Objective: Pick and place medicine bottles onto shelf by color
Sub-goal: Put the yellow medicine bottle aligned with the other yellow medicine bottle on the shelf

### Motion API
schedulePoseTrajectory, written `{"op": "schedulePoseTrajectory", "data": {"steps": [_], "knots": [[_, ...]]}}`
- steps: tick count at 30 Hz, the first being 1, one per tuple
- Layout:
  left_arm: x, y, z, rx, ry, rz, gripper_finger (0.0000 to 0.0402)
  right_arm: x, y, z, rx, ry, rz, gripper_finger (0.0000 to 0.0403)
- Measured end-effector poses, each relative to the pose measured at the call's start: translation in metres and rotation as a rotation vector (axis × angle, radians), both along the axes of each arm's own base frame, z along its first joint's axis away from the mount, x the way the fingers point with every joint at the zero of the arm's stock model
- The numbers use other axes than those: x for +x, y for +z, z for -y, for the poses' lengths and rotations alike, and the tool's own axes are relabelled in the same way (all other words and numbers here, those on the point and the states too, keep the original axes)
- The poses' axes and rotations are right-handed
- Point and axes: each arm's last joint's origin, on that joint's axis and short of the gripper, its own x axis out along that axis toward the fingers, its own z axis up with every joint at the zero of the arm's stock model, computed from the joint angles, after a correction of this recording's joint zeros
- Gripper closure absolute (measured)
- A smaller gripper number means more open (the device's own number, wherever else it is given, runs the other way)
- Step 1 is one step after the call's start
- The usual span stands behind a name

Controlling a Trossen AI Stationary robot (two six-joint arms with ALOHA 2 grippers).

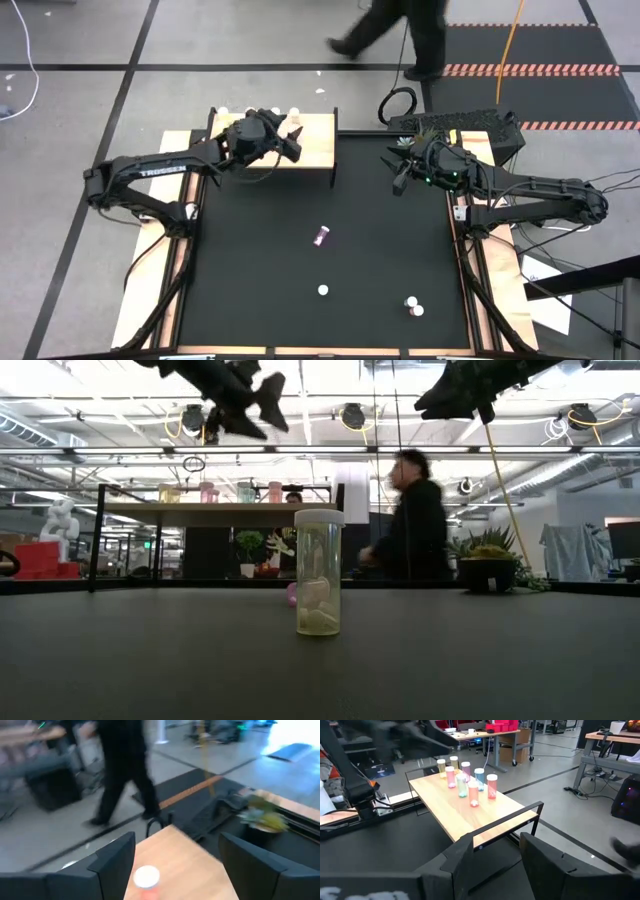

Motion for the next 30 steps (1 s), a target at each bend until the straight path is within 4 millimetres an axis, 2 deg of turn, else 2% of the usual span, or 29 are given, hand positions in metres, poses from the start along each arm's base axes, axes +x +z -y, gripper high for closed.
{"op": "schedulePoseTrajectory", "data": {"steps": [5, 8, 11, 15, 19, 22, 25, 30], "knots": [[0.002, 0.012, 0.044, 0.151, -0.330, -0.109, 0.0135, 0.000, 0.000, 0.000, 0.008, 0.038, 0.007, 0.0245], [0.007, 0.007, 0.076, 0.130, -0.505, -0.139, 0.0143, -0.001, 0.000, 0.001, 0.022, 0.067, 0.005, 0.0245], [0.011, 0.002, 0.103, 0.034, -0.572, -0.108, 0.0151, -0.002, 0.001, 0.002, 0.029, 0.070, 0.013, 0.0245], [0.026, -0.019, 0.129, -0.125, -0.554, -0.094, 0.0160, -0.004, 0.003, 0.002, 0.039, 0.064, 0.031, 0.0245], [0.041, -0.054, 0.147, -0.308, -0.508, -0.171, 0.0163, -0.005, 0.001, 0.002, 0.099, 0.055, 0.048, 0.0245], [0.045, -0.080, 0.159, -0.482, -0.439, -0.234, 0.0163, -0.008, -0.005, 0.001, 0.184, 0.051, 0.012, 0.0245], [0.045, -0.100, 0.170, -0.628, -0.336, -0.264, 0.0163, -0.012, -0.013, -0.001, 0.259, 0.029, -0.049, 0.0245], [0.057, -0.120, 0.175, -0.726, -0.278, -0.229, 0.0163, -0.017, -0.022, -0.003, 0.344, 0.005, -0.116, 0.0245]]}}
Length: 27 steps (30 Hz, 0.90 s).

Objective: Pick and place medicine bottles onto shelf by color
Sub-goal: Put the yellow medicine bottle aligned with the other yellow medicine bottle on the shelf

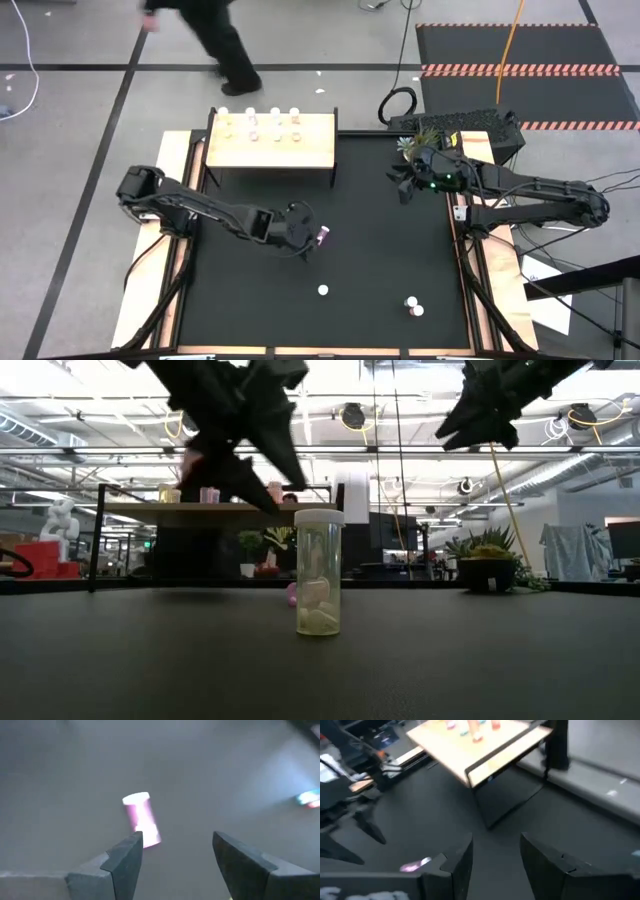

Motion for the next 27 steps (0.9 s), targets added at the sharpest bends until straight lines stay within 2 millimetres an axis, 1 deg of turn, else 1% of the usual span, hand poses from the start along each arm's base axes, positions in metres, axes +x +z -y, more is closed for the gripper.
{"op": "schedulePoseTrajectory", "data": {"steps": [3, 4, 6, 8, 12, 14, 16, 19, 24, 25, 27], "knots": [[0.010, -0.004, -0.001, -0.094, -0.020, 0.046, 0.0163, -0.001, -0.003, -0.002, 0.081, 0.046, -0.008, 0.0245], [0.013, -0.005, -0.001, -0.120, -0.047, 0.065, 0.0163, -0.001, -0.004, -0.003, 0.106, 0.067, -0.011, 0.0245], [0.018, -0.003, 0.002, -0.125, -0.159, 0.100, 0.0163, -0.002, -0.006, -0.005, 0.155, 0.105, -0.020, 0.0245], [0.018, -0.001, 0.013, -0.048, -0.319, 0.124, 0.0163, -0.003, -0.007, -0.006, 0.185, 0.126, -0.038, 0.0245], [0.010, -0.001, 0.044, 0.211, -0.661, 0.126, 0.0163, -0.006, -0.010, -0.009, 0.233, 0.183, -0.074, 0.0245], [0.006, 0.000, 0.056, 0.281, -0.762, 0.147, 0.0163, -0.009, -0.011, -0.011, 0.268, 0.224, -0.087, 0.0245], [0.009, 0.003, 0.064, 0.300, -0.787, 0.216, 0.0163, -0.012, -0.011, -0.013, 0.292, 0.262, -0.093, 0.0245], [0.012, 0.007, 0.069, 0.304, -0.777, 0.290, 0.0163, -0.017, -0.011, -0.017, 0.312, 0.300, -0.103, 0.0245], [0.016, -0.006, 0.073, 0.334, -0.763, 0.272, 0.0163, -0.024, -0.007, -0.020, 0.301, 0.317, -0.079, 0.0245], [0.022, -0.004, 0.072, 0.344, -0.748, 0.328, 0.0163, -0.025, -0.006, -0.020, 0.300, 0.318, -0.075, 0.0245], [0.032, 0.006, 0.069, 0.347, -0.700, 0.463, 0.0163, -0.026, -0.005, -0.020, 0.298, 0.319, -0.067, 0.0245]]}}
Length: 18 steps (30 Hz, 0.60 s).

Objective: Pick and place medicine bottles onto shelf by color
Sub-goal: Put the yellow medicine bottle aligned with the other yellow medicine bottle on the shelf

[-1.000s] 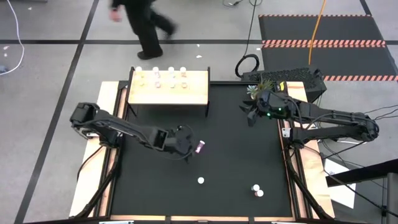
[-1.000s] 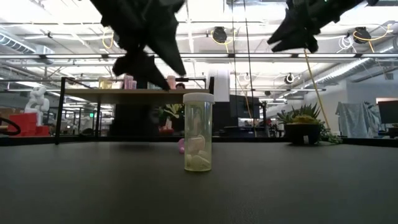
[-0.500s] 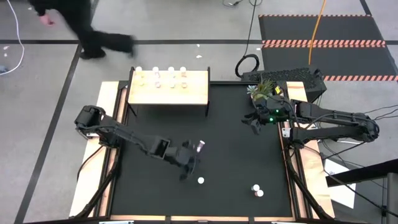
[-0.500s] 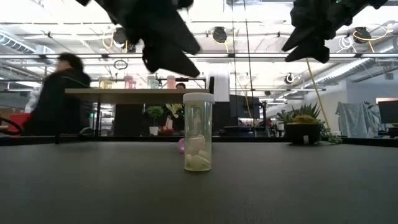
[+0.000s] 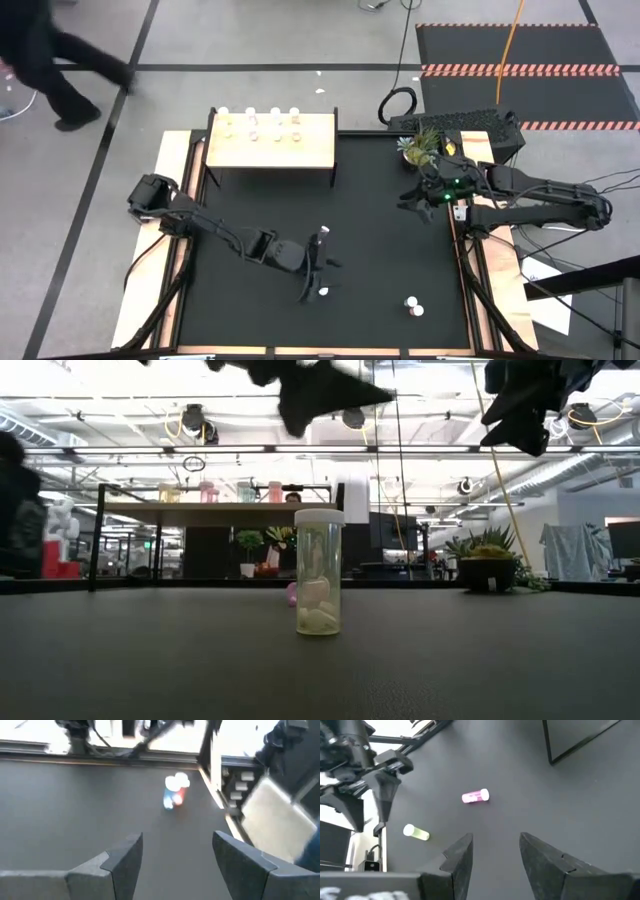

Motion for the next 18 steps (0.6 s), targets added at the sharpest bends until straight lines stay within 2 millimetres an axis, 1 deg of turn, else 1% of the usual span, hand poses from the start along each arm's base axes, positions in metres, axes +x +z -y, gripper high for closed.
{"op": "schedulePoseTrajectory", "data": {"steps": [2, 4, 7, 9, 14, 16, 18], "knots": [[0.002, 0.002, -0.003, -0.009, 0.009, 0.015, 0.0163, -0.001, 0.001, 0.000, 0.001, 0.002, 0.005, 0.0245], [0.000, -0.003, -0.003, 0.017, -0.004, -0.022, 0.0163, -0.003, 0.001, -0.001, 0.002, 0.003, 0.002, 0.0245], [-0.006, -0.007, 0.003, 0.078, -0.051, -0.081, 0.0163, -0.003, 0.001, -0.001, 0.004, 0.002, 0.009, 0.0245], [-0.009, -0.006, 0.008, 0.098, -0.085, -0.086, 0.0163, -0.003, 0.002, -0.001, 0.003, 0.005, 0.010, 0.0245], [-0.017, -0.025, 0.014, 0.132, -0.121, -0.207, 0.0163, -0.003, 0.001, -0.004, 0.004, 0.025, 0.009, 0.0245], [-0.016, -0.030, 0.015, 0.119, -0.110, -0.222, 0.0163, -0.003, 0.001, -0.005, 0.004, 0.032, 0.008, 0.0245], [-0.019, -0.038, 0.013, 0.111, -0.099, -0.261, 0.0163, -0.003, 0.001, -0.006, 0.004, 0.036, 0.007, 0.0245]]}}
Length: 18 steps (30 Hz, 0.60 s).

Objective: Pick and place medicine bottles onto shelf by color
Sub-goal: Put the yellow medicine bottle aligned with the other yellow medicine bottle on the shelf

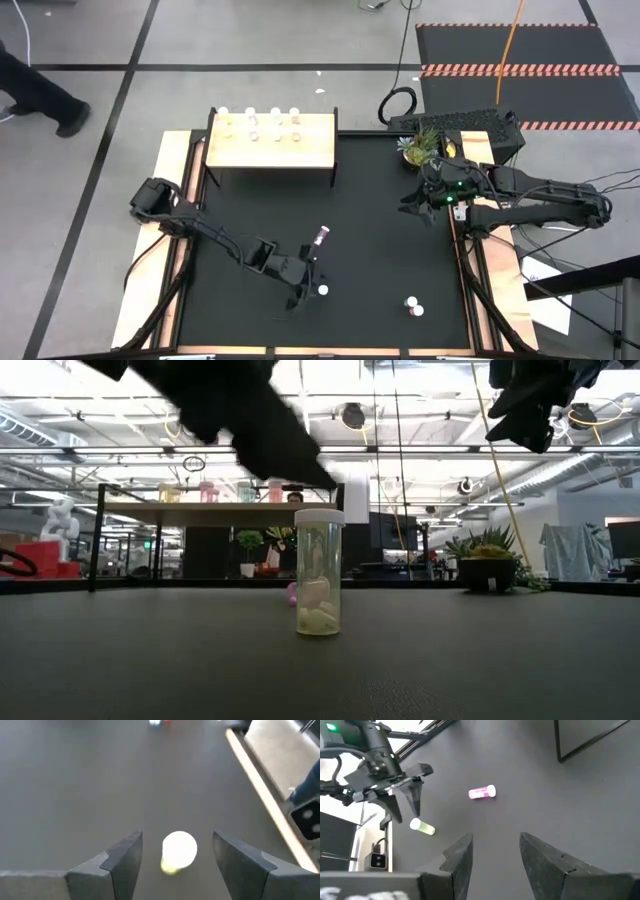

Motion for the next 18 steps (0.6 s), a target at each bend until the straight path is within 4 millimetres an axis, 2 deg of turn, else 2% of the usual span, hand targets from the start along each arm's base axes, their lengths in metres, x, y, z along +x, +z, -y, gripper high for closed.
{"op": "schedulePoseTrajectory", "data": {"steps": [4, 18], "knots": [[-0.001, -0.013, 0.000, 0.002, 0.002, -0.030, 0.0163, 0.000, -0.001, -0.001, 0.002, 0.002, -0.008, 0.0245], [0.006, -0.029, 0.005, 0.024, -0.024, -0.013, 0.0163, 0.000, -0.001, 0.000, 0.012, -0.008, -0.008, 0.0245]]}}
